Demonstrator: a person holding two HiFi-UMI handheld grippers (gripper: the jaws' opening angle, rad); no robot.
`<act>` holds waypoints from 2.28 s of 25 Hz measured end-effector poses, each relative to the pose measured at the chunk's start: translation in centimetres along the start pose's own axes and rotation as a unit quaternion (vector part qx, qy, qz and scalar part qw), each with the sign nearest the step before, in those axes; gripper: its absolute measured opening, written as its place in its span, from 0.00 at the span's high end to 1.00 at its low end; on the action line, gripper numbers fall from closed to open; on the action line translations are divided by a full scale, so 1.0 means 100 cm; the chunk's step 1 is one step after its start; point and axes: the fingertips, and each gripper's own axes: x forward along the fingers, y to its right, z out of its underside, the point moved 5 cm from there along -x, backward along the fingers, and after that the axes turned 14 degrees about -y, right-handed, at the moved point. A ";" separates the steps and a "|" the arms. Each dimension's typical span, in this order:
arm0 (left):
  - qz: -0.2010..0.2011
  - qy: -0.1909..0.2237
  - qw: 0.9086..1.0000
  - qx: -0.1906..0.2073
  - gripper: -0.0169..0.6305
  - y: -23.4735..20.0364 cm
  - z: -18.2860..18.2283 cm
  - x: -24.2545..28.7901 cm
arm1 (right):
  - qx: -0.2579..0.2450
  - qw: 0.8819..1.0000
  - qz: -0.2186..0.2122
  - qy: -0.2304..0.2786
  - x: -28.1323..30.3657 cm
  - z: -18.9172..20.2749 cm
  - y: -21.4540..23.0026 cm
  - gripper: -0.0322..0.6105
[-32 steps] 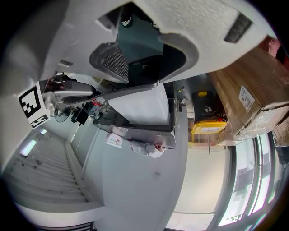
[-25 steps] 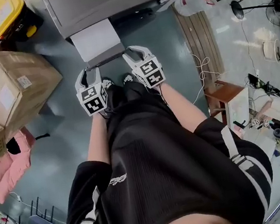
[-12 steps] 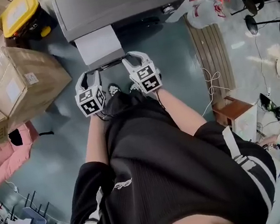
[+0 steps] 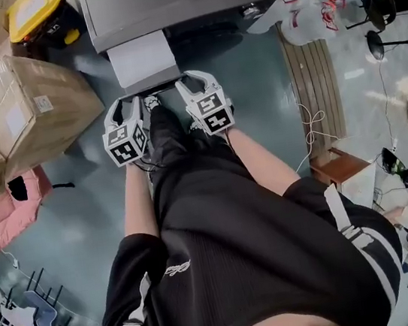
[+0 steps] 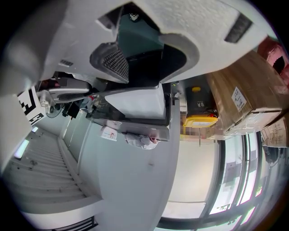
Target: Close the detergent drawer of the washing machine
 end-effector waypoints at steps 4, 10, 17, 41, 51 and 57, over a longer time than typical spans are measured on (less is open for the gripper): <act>-0.004 -0.005 1.000 -0.001 0.64 -0.002 -0.001 -0.001 | 0.001 1.000 0.004 0.001 0.001 -0.001 -0.002 0.76; -0.006 -0.013 1.000 0.002 0.65 -0.004 -0.006 0.001 | -0.005 1.000 0.007 0.004 0.003 -0.005 -0.002 0.76; -0.009 -0.015 1.000 0.008 0.65 -0.007 -0.015 0.005 | 0.002 1.000 0.015 0.009 0.007 -0.013 0.002 0.76; -0.011 -0.026 0.999 0.017 0.65 -0.018 -0.037 0.018 | 0.009 1.000 0.027 0.013 0.023 -0.032 0.011 0.76; -0.009 -0.029 0.999 0.017 0.65 -0.021 -0.045 0.023 | -0.003 0.999 0.035 0.003 0.025 -0.040 0.017 0.76; -0.009 -0.030 0.999 0.018 0.65 -0.022 -0.050 0.026 | -0.003 0.999 0.039 0.006 0.027 -0.045 0.020 0.76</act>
